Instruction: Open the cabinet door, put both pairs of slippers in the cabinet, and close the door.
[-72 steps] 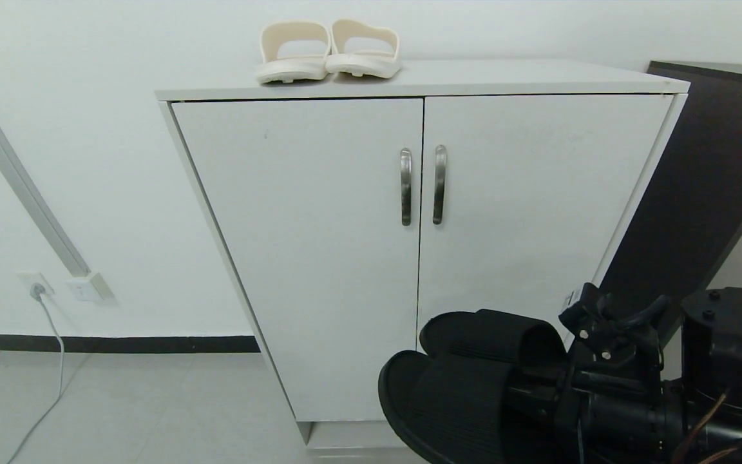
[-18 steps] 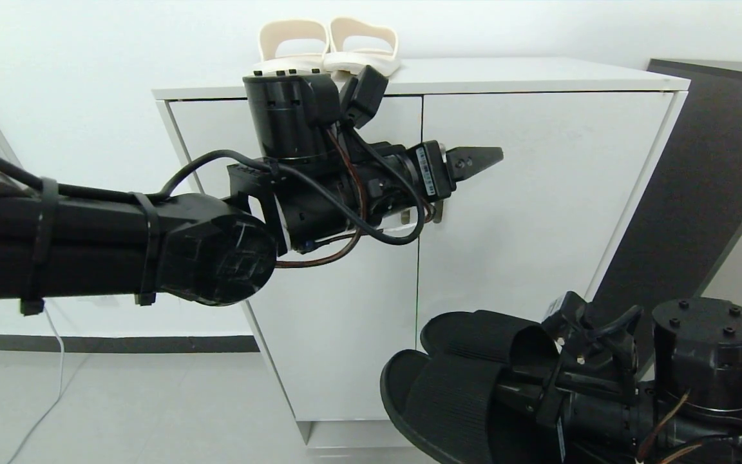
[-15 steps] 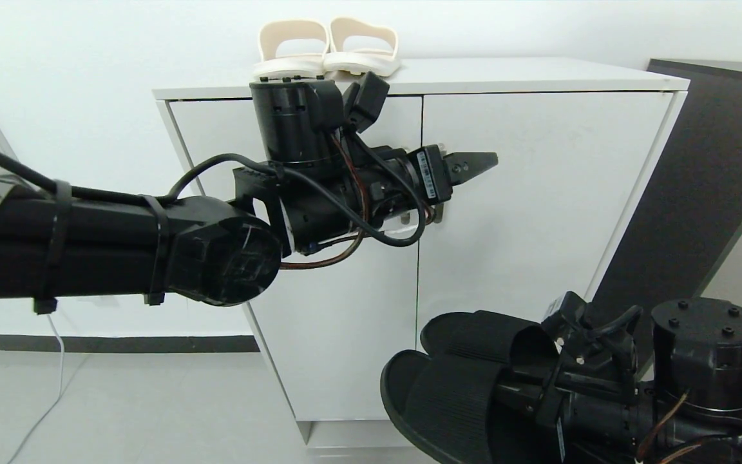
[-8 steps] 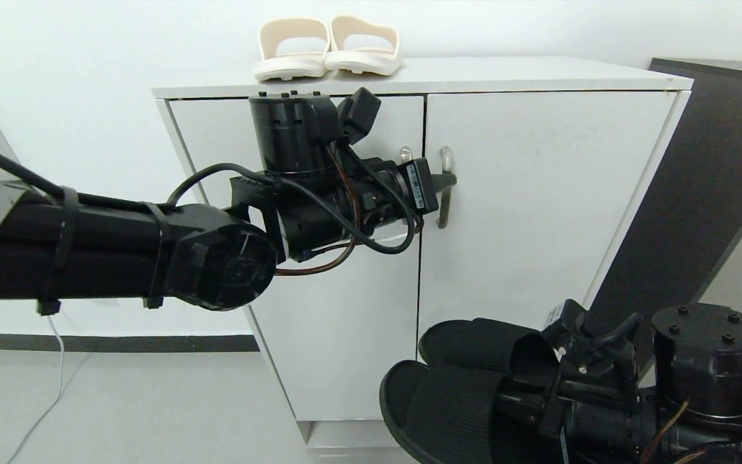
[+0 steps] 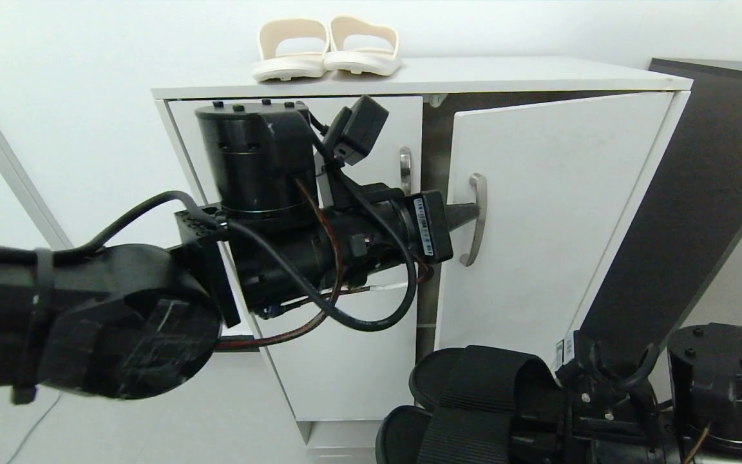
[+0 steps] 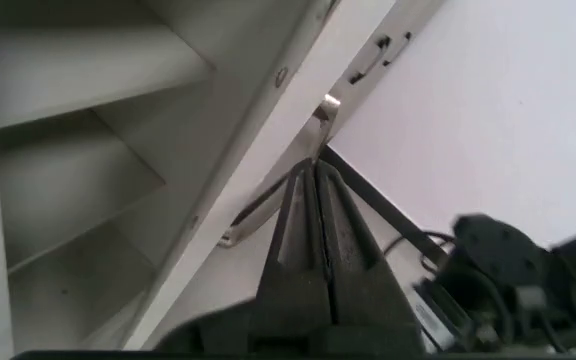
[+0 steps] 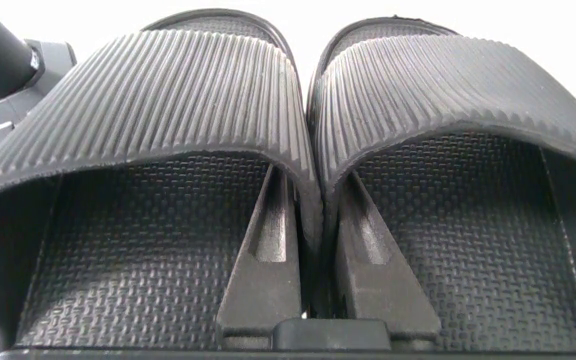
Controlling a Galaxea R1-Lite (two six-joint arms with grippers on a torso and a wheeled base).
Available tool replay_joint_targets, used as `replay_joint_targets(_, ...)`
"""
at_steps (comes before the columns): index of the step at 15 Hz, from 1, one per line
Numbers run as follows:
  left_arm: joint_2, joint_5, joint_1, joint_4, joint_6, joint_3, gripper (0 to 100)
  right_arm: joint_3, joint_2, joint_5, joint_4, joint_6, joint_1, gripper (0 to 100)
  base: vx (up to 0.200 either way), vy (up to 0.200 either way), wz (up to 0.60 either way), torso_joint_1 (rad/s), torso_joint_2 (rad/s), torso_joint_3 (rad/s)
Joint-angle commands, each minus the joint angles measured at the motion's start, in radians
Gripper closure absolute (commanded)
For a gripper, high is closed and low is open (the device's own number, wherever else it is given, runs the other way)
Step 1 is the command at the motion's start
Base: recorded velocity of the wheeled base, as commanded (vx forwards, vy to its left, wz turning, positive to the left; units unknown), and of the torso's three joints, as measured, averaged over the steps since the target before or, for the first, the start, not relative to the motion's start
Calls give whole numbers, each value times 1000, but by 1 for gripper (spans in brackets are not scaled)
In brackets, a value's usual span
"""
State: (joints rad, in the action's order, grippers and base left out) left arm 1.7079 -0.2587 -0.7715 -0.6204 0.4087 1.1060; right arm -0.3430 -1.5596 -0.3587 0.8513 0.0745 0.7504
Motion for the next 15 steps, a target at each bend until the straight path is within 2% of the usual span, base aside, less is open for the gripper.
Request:
replay_joint_targets(1,-91,1,-26,-1,-1,-57,100,4,9,0,0,1,3,100,0,0,0,0,0,0)
replay_joint_targets(4,-125,1,-20,-1,-1,-81,100,7,7,1,0,1,13,100,0,0,0,0,0,0)
replay_joint_targets(10,-62,-7,77,-22,2,-55,100,18,9,6,0,2,32,100,0,0,0,0,0,0)
replay_joint_targets(12,-16,-10,110,-36,5,-17,100,21,10,6,0,2,47,100,0,0,0,0,0,0)
replay_joint_targets(15,41,-10,116,-33,7,48,100,53,29,3,-1,2,87,100,0,0,0,0,0,0)
